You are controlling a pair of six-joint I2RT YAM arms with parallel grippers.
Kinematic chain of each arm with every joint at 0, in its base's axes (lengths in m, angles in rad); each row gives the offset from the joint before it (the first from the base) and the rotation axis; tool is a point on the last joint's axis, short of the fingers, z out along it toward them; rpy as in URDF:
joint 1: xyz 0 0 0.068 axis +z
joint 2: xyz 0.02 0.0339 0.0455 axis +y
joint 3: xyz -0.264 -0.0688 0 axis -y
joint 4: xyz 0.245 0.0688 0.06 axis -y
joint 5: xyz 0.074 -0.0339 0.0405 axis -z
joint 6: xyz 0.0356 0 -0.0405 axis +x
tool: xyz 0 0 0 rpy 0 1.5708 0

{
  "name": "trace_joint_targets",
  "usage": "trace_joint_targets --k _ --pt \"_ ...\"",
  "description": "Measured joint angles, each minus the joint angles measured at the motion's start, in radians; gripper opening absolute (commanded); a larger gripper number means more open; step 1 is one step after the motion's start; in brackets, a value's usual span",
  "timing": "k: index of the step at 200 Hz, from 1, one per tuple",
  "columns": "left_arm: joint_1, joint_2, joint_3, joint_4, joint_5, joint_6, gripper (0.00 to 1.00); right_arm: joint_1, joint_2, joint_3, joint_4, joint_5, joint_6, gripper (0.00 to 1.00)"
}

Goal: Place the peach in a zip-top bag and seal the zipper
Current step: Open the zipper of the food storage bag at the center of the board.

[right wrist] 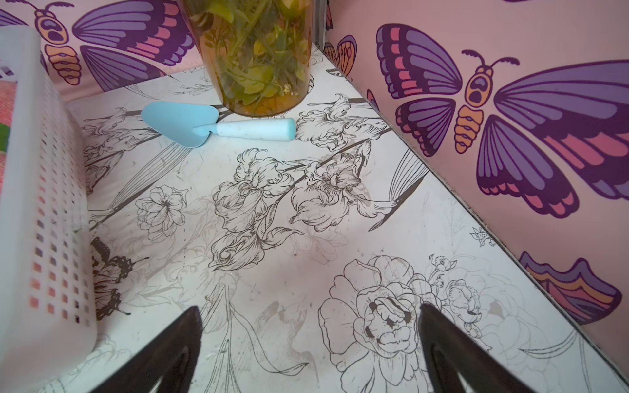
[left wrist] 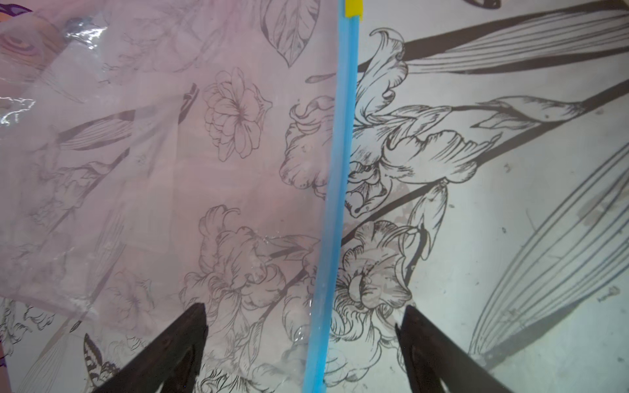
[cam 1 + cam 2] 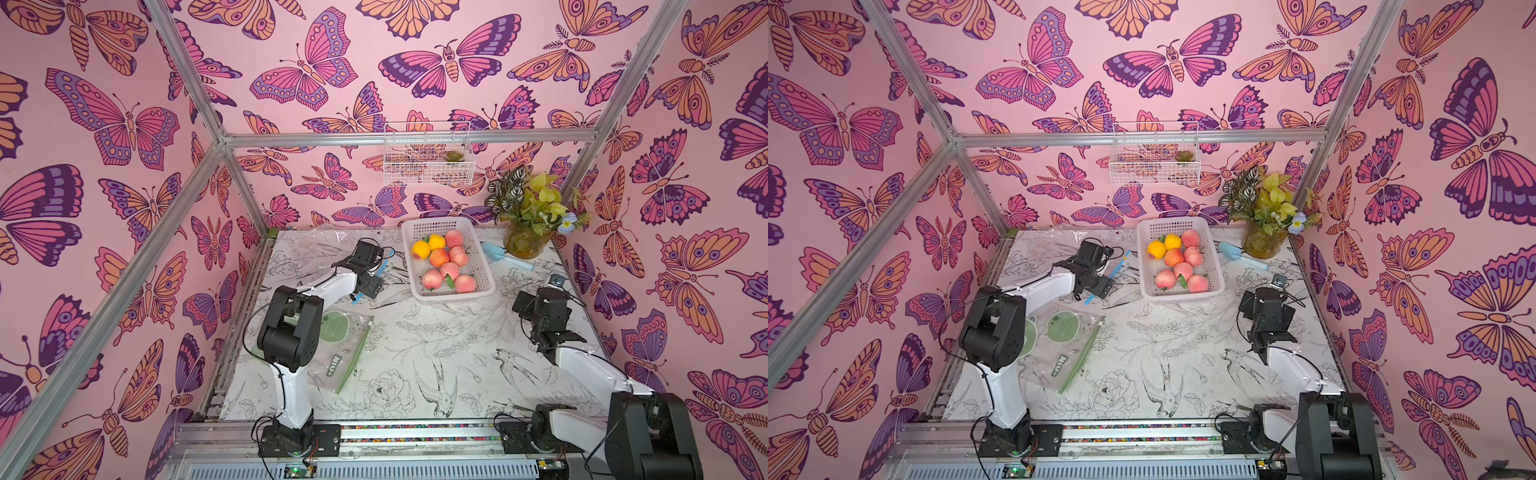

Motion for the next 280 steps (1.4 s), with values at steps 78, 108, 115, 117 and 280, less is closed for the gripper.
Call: trace_joint_targets --k 78,108,115,117,280 --pt "-0.017 0.122 0.104 -0.027 -0.108 0.056 0.69 0.0 0.038 0.026 -0.002 -0.002 0.004 0.99" --pt "-0.021 0.137 0.124 -0.03 -0.137 0.065 0.66 0.0 0.043 0.027 -0.002 -0.006 0.008 0.99" --pt "-0.021 0.141 0.129 -0.031 -0.144 0.067 0.65 0.0 0.045 0.027 -0.002 -0.006 0.008 0.99" --pt "-0.021 0.143 0.131 -0.031 -0.146 0.067 0.65 0.0 0.046 0.027 -0.002 -0.006 0.008 0.99" --pt "-0.022 0.176 0.152 -0.019 -0.177 0.068 0.0 0.0 0.071 0.042 -0.008 -0.035 0.023 0.99"
